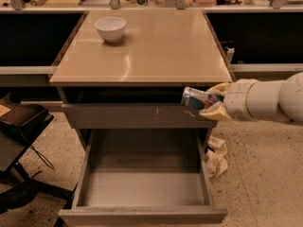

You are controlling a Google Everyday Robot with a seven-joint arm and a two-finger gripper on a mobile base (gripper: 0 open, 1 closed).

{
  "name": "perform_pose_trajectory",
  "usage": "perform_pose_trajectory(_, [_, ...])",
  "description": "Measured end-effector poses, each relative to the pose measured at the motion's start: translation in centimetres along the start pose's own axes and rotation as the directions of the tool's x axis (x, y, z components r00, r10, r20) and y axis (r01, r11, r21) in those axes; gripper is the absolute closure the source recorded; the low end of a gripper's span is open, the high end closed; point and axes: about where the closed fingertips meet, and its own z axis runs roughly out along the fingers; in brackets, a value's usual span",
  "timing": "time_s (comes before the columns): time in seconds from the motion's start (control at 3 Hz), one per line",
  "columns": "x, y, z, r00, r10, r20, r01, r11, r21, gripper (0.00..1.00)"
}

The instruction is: Place redbull can into middle drawer

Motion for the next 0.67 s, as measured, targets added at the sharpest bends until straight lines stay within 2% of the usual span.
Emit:
perform_pose_trajectory(0.33, [0.8,2.8,2.7,1.000,0.012,0.002,-0.012,0.9992,-0.037,1.00])
perform_pose_trajectory(0.67, [3.9,12.0,12.0,0.997,0.076,-0.005,-0.075,0.9846,-0.158,1.00])
